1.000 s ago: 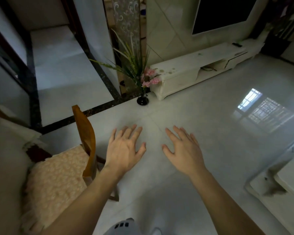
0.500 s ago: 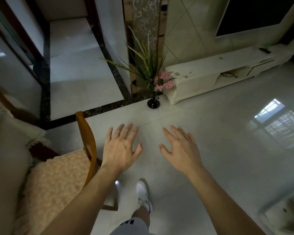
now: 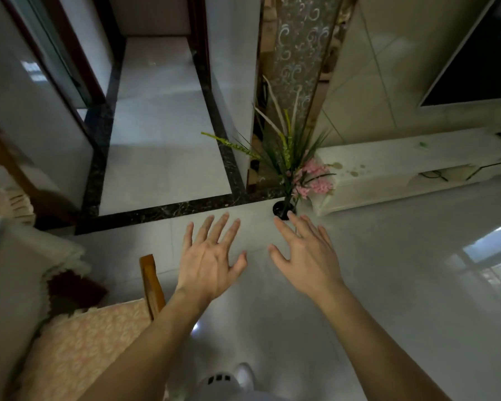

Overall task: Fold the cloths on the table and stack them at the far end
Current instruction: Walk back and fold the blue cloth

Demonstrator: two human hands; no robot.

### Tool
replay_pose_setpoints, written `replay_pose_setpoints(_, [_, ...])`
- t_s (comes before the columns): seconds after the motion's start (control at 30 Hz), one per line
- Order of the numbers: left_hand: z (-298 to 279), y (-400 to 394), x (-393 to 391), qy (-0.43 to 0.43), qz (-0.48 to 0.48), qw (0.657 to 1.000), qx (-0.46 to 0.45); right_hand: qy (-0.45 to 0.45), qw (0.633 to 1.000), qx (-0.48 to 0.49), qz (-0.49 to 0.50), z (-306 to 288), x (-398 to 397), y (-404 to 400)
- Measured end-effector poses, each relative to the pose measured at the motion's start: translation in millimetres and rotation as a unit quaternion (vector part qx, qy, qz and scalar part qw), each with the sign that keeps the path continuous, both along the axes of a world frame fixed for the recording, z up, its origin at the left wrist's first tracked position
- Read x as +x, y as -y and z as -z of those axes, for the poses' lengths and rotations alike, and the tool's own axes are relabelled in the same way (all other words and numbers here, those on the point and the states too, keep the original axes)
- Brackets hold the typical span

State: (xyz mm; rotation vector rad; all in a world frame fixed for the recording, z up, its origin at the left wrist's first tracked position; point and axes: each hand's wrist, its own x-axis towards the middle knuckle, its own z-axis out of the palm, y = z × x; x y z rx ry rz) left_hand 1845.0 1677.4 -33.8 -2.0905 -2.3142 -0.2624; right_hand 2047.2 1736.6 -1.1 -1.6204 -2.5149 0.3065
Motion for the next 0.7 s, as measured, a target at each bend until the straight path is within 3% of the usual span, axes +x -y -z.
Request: replay_pose_setpoints(0.7, [-4.5,-103.7,-116.7,-0.012,-0.162,0.987,0.017,-0.023,0.984,0.040,-0.174,11.3,-146.1,-156.3])
